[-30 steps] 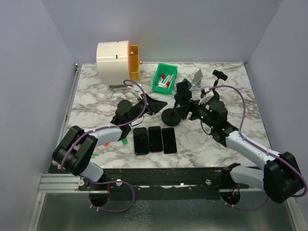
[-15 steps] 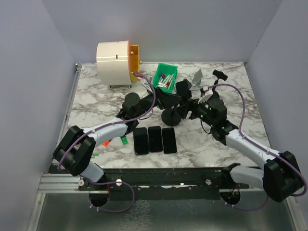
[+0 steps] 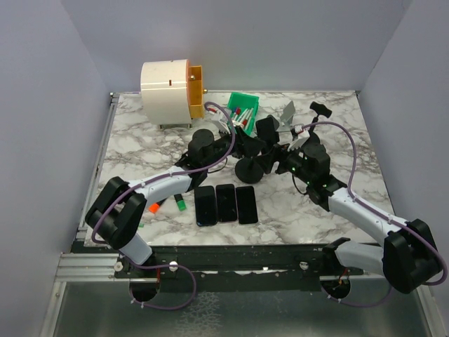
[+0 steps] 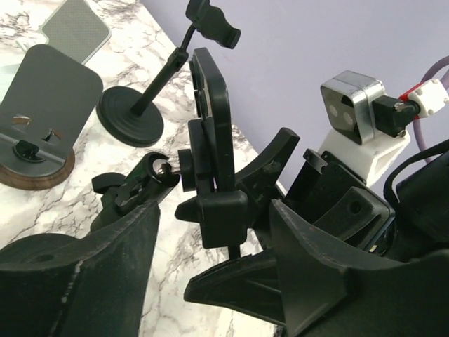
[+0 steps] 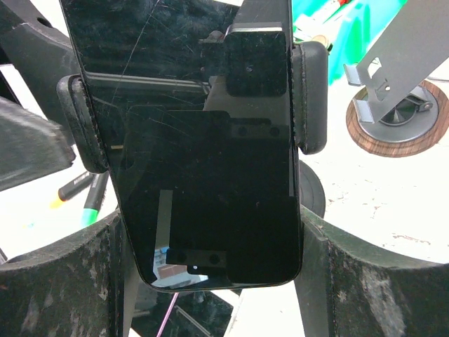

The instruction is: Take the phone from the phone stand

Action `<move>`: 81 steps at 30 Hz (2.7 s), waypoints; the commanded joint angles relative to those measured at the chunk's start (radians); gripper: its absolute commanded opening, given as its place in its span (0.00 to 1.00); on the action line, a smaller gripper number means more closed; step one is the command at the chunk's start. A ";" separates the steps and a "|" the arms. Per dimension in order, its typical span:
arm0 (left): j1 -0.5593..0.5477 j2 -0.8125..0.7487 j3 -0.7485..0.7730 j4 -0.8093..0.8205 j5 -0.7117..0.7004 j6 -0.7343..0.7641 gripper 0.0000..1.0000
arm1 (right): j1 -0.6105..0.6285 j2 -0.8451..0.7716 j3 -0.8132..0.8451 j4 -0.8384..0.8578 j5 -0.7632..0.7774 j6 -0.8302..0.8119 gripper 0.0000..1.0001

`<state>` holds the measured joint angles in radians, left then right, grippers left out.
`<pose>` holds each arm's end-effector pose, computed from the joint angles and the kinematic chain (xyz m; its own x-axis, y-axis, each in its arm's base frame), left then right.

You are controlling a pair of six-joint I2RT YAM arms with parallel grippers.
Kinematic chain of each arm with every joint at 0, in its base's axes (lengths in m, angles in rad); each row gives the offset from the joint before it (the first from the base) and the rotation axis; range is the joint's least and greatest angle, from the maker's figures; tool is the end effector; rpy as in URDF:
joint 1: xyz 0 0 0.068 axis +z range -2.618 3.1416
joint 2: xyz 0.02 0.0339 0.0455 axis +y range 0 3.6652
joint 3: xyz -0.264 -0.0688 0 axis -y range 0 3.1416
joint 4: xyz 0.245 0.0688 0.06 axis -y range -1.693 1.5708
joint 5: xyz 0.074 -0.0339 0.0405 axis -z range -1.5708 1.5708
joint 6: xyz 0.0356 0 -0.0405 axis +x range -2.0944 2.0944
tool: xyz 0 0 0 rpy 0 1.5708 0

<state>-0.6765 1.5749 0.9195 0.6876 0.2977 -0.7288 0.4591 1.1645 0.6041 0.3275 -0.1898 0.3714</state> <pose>0.2741 -0.2334 0.2792 -0.5321 -0.3893 -0.7519 0.6337 0.4058 -0.6586 0.2311 0.1217 0.2515 -0.4105 0.1947 -0.8909 -0.4838 0.7816 0.3937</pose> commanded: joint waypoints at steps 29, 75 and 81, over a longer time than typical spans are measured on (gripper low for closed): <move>0.016 0.000 -0.060 0.088 0.001 -0.036 0.00 | -0.006 0.003 0.011 0.014 0.030 0.030 0.00; 0.123 0.116 -0.195 0.500 0.148 -0.306 0.00 | -0.069 -0.122 -0.078 0.182 -0.280 0.123 0.00; 0.123 0.105 -0.185 0.489 0.157 -0.291 0.28 | -0.069 -0.192 -0.030 0.017 -0.271 0.046 0.00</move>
<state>-0.5636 1.6852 0.7345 1.2098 0.4591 -1.0409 0.3973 1.0374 0.5076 0.4278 -0.4442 0.4793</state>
